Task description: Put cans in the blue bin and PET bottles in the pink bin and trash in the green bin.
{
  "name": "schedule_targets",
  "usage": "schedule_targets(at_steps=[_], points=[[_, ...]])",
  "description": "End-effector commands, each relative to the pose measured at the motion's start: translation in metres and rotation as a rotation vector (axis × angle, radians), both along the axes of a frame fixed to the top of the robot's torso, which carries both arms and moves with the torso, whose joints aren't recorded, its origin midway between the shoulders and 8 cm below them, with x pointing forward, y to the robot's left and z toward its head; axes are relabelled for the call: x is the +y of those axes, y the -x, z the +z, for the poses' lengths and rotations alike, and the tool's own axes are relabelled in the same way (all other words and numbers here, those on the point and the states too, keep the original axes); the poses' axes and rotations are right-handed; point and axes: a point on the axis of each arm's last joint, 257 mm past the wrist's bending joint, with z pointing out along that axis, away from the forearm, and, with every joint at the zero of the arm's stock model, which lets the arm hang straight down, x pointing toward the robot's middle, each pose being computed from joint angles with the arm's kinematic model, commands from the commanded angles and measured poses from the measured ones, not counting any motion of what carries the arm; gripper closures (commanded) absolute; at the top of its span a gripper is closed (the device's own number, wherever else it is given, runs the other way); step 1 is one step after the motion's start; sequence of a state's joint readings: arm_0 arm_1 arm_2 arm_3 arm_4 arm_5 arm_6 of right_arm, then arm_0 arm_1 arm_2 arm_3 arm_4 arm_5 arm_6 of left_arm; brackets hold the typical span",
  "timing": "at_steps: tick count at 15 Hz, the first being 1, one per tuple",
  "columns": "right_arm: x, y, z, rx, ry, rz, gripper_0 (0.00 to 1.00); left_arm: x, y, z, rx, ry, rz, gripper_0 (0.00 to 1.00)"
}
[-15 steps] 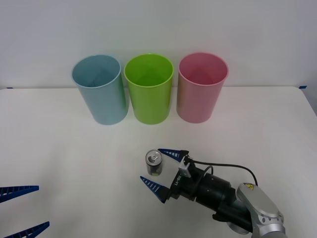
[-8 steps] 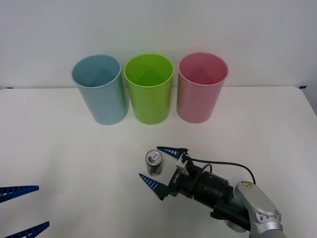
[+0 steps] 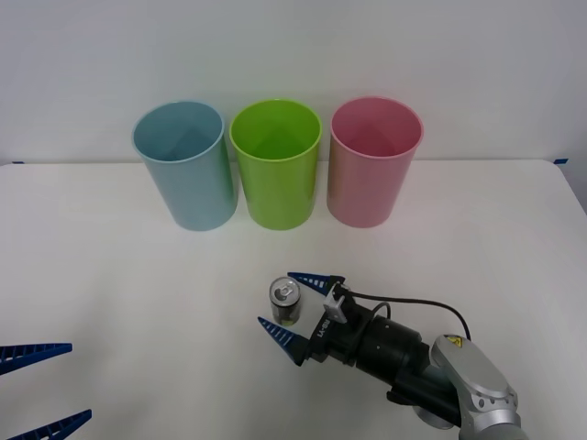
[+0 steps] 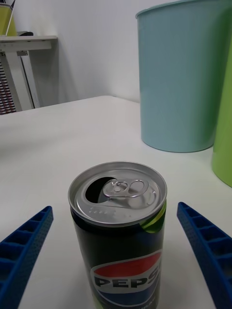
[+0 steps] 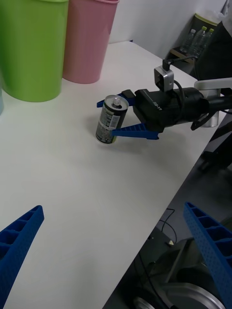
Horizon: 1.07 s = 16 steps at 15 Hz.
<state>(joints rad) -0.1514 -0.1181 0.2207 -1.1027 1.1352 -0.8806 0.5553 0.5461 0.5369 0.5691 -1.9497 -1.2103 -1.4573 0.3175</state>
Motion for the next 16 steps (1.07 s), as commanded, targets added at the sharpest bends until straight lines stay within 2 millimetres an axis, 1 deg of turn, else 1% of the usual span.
schedule_targets(at_steps=[1, 3, 9, 14, 16], points=[[0.001, -0.002, -0.001, -0.015, 0.015, -0.005, 1.00, 0.000, 0.000, 0.000, 0.000, 0.000, 0.000, 0.00], [0.004, -0.003, 0.001, -0.030, 0.020, -0.004, 1.00, 0.000, 0.000, 0.000, 0.000, 0.000, 0.000, 0.00], [0.003, -0.005, 0.002, -0.042, 0.024, -0.012, 1.00, 0.000, 0.000, 0.000, 0.000, 0.000, 0.000, 0.00], [-0.012, 0.003, 0.006, -0.045, 0.006, 0.024, 1.00, 0.000, 0.000, 0.000, 0.000, 0.000, 0.000, 0.00], [-0.018, 0.005, 0.016, -0.053, -0.020, 0.041, 1.00, 0.000, 0.000, 0.000, 0.000, 0.000, 0.000, 0.00]])
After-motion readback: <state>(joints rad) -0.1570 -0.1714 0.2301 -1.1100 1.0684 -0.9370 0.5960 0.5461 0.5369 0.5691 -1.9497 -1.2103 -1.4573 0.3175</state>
